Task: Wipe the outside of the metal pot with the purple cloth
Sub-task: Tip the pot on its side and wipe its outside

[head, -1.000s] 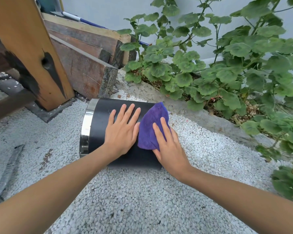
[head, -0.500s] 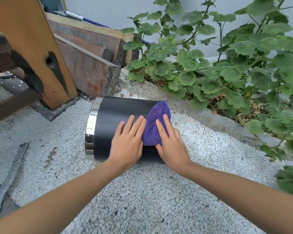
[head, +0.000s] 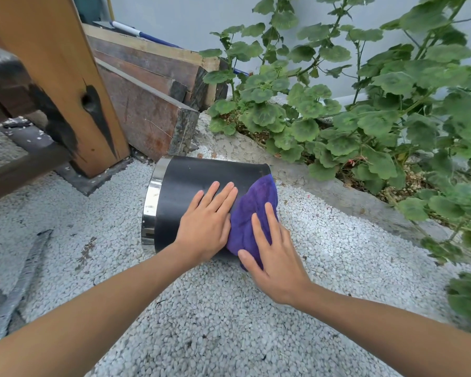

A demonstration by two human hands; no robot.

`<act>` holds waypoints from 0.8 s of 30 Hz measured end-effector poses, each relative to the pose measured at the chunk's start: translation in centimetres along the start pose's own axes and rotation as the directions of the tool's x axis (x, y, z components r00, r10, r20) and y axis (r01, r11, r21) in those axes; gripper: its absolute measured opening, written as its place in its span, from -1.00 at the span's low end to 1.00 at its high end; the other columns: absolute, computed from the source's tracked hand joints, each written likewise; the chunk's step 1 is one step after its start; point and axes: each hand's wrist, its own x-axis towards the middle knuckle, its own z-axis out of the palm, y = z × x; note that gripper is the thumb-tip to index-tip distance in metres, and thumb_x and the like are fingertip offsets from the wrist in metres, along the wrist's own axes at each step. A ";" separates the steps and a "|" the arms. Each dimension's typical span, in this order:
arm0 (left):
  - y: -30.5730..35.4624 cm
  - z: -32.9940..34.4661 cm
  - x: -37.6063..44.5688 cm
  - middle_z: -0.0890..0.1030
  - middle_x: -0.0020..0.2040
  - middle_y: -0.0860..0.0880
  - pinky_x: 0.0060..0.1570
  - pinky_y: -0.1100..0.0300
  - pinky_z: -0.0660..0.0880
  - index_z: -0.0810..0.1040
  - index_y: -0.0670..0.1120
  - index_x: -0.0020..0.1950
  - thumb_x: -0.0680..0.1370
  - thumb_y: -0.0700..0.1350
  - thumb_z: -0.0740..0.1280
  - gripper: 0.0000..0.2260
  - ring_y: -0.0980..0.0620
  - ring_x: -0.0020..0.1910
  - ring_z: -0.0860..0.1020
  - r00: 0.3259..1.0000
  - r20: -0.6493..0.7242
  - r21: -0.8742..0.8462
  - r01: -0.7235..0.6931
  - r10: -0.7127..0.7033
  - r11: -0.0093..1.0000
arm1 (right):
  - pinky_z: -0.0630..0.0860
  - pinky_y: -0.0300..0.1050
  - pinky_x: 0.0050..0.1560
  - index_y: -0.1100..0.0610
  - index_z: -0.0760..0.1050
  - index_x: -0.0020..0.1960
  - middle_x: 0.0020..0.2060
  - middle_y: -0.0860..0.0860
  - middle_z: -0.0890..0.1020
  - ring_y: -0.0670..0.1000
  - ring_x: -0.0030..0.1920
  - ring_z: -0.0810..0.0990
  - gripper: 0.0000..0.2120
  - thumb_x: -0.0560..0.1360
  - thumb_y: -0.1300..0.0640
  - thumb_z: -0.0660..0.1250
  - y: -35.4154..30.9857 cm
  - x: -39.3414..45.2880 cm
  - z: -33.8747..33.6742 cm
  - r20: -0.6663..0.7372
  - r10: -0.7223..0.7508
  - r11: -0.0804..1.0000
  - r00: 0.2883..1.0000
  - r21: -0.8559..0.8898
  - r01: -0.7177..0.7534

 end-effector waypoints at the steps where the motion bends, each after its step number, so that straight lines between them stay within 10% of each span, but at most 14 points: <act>1: 0.0 -0.1 0.0 0.05 0.64 0.05 0.57 -0.01 0.00 0.05 -0.03 0.63 0.67 0.00 0.00 -0.49 -0.03 0.63 -0.01 1.000 0.004 -0.018 0.001 -0.001 1.000 | 0.18 0.13 0.55 -0.01 -0.06 0.65 0.61 -0.10 -0.34 0.15 0.59 0.02 -0.22 0.58 -0.42 -0.19 0.0 -0.2 0.0 -0.002 0.011 0.999 1.000 0.037 -0.011; 8: -0.2 -1.3 -1.2 0.21 0.61 0.00 0.54 -0.07 0.08 0.25 0.00 0.58 0.60 -0.06 0.19 -0.48 -0.10 0.59 0.13 0.999 -0.023 -0.091 0.034 -0.036 0.995 | 0.52 -0.13 0.18 -0.13 0.59 0.29 0.38 -0.08 0.26 -0.21 -0.03 0.52 -0.72 0.62 0.10 0.31 -0.2 1.7 -1.6 -0.199 0.258 0.919 0.946 0.353 -0.176; 19: -3.2 -1.3 -7.1 -0.09 0.57 -0.36 0.35 -0.35 0.20 0.01 0.44 0.51 0.59 0.27 0.17 -0.46 -0.38 0.53 0.02 0.842 -0.020 0.000 0.539 -0.539 0.843 | 0.35 -0.12 0.01 -0.28 0.43 0.25 0.04 0.04 0.46 -0.22 -0.15 0.39 -0.75 0.65 0.03 0.24 -1.3 2.4 -1.7 -0.047 0.409 0.820 0.911 0.457 -0.345; 24: -2.9 -1.6 -6.7 0.21 0.35 -0.34 0.27 -0.15 0.37 0.03 0.45 0.51 0.59 0.22 0.22 -0.45 -0.31 0.17 0.40 0.826 0.039 -0.168 0.561 -0.563 0.811 | 0.35 -0.13 0.01 -0.24 0.42 0.25 0.04 0.06 0.48 -0.25 -0.14 0.39 -0.74 0.63 0.06 0.25 -1.4 2.6 -1.8 -0.057 0.409 0.821 0.911 0.460 -0.340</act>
